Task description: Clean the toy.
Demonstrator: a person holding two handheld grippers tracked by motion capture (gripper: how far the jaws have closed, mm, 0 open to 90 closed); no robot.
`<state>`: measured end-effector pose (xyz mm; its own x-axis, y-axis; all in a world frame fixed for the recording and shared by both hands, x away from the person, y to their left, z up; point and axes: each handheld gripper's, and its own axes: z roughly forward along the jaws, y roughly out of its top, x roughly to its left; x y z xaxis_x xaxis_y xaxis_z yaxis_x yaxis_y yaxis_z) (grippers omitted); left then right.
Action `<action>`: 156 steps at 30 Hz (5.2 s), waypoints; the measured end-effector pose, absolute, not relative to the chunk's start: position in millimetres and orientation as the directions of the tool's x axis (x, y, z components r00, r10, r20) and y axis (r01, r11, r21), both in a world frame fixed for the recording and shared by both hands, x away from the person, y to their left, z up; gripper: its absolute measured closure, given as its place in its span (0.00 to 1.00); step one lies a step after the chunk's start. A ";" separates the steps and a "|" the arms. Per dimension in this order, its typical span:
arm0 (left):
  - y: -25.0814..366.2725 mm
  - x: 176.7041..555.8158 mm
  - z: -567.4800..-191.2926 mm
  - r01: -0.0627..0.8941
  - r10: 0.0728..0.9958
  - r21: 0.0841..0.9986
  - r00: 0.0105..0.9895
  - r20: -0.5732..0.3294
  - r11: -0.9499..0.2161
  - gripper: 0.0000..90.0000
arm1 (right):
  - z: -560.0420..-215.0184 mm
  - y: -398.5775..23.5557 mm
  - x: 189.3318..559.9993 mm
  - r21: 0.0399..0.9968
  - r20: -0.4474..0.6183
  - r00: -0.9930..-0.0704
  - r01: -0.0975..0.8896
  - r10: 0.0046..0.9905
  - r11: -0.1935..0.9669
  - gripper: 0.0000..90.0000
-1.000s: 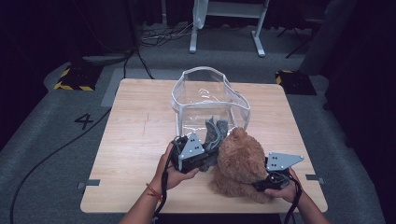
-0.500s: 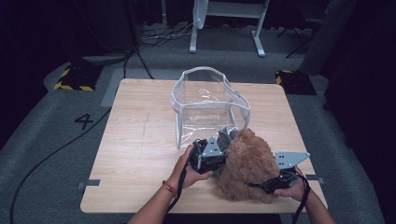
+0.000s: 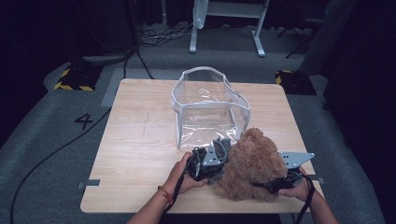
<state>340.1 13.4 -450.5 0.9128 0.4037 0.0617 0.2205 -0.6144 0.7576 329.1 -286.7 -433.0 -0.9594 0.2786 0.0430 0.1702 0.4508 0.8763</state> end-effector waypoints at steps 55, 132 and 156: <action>-0.9 322.8 -359.8 0.070 0.389 0.932 0.918 0.079 -0.354 0.86 | -434.1 -311.1 326.5 0.857 0.051 -0.911 0.251 0.410 0.449 0.51; 37.3 335.3 -433.4 0.299 0.522 0.809 0.853 0.012 -0.506 0.86 | -417.7 -269.3 302.9 0.901 0.031 -0.931 0.184 0.363 0.394 0.66; -25.1 348.1 -460.9 0.263 0.463 0.735 0.883 0.079 -0.626 0.87 | -417.6 -276.6 297.8 0.844 0.127 -0.839 0.372 0.529 0.387 0.20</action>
<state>348.1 -25.1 -460.9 0.8828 0.4631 0.0789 0.2625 -0.6256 0.7347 297.8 -276.6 -417.6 -0.8390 0.5291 0.1271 0.3719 0.3869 0.8438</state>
